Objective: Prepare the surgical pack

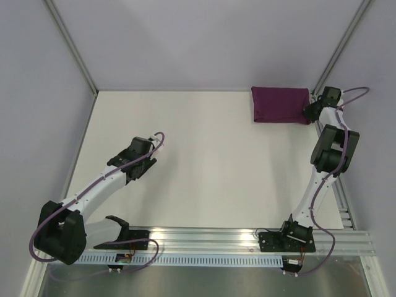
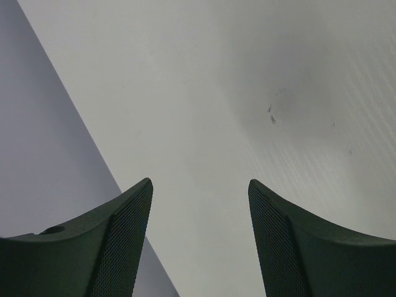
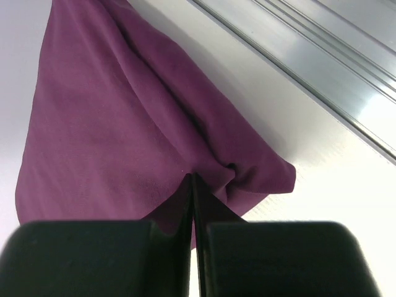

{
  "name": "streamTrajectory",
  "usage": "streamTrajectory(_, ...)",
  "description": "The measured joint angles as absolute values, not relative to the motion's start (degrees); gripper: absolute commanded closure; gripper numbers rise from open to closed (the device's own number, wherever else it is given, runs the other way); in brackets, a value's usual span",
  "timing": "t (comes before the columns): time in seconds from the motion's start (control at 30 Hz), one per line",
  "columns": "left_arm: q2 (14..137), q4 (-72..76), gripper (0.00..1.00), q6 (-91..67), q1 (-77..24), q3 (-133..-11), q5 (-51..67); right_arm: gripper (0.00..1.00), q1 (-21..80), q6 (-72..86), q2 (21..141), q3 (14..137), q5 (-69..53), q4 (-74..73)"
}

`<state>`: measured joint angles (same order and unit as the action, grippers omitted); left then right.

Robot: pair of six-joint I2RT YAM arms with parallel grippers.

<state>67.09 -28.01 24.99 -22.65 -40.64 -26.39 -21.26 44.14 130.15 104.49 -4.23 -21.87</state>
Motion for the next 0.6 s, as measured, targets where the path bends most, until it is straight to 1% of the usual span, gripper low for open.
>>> streamTrajectory(0.2,67.1,-28.0,0.28,25.0,-22.7,-40.6,-26.1,0.99,-21.1,43.3,129.6,104.0,-3.5,-21.4)
streamTrajectory(0.33,67.1,-28.0,0.27,25.0,-22.7,-40.6,-26.0,0.99,-21.1,41.7,127.8,104.1,-2.4,-23.9)
streamTrajectory(0.43,67.1,-28.0,0.27,25.0,-22.7,-40.6,-26.0,0.93,-21.1,39.7,123.9,103.6,-0.1,-26.7)
streamTrajectory(0.47,67.0,-28.1,0.27,25.0,-22.7,-40.6,-26.0,0.85,-21.1,38.8,121.6,102.2,0.6,-26.6)
streamTrajectory(0.53,66.8,-28.1,0.27,25.0,-22.7,-40.6,-26.1,0.78,-21.1,37.2,115.7,97.9,1.5,-26.9)
streamTrajectory(0.57,66.4,-28.1,0.27,25.0,-22.7,-40.6,-26.1,0.69,-21.1,36.4,111.5,94.8,1.8,-27.0)
streamTrajectory(0.6,65.9,-28.3,0.27,25.0,-22.7,-40.6,-26.1,0.65,-21.1,35.7,107.6,91.9,1.9,-26.9)
